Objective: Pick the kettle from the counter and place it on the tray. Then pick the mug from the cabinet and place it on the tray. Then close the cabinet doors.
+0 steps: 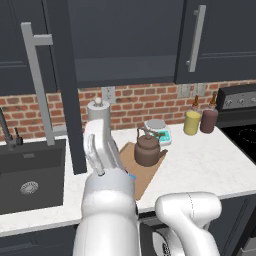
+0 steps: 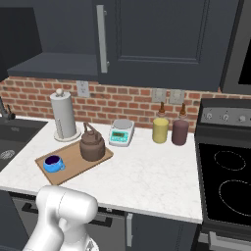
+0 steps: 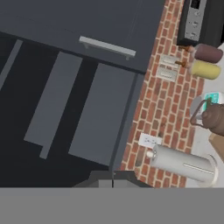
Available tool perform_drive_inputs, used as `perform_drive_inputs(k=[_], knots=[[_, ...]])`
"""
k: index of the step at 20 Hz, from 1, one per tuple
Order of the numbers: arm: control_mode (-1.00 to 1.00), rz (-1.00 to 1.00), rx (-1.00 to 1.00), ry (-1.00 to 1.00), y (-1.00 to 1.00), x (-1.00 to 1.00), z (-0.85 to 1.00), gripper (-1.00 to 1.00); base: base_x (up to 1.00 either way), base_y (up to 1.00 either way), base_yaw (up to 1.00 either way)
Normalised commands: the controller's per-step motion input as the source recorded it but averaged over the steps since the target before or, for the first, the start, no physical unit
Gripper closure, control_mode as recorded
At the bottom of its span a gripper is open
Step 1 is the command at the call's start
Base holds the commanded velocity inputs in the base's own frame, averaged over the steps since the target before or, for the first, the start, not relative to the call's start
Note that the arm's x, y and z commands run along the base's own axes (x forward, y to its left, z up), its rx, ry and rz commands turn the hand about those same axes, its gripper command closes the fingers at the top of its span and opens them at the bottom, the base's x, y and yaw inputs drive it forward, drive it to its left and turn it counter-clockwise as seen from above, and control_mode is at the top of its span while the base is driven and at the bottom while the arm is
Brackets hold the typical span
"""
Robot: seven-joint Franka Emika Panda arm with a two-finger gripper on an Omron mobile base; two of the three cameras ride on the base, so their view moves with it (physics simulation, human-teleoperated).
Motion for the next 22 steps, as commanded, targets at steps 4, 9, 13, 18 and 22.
perform_drive_inputs(k=[4, 9, 13, 18, 22], knots=[[-1.0, -0.02, 0.0, -0.05, 0.39, -0.02, -0.13, 1.0, 0.0, 0.0, 0.0], [-1.0, -0.03, -0.01, -0.06, 0.38, -0.1, -0.11, 1.0, 0.0, 0.0, 0.0], [-1.0, -0.04, -0.01, -0.04, 0.45, -0.06, -0.11, 1.0, 0.0, 0.0, 0.0], [-1.0, -0.05, 0.0, -0.01, 0.44, 0.0, -0.11, 1.0, 0.0, 0.0, 0.0], [-1.0, -0.05, 0.0, -0.02, 0.36, -0.1, -0.03, 1.0, 0.0, 0.0, 0.0]])
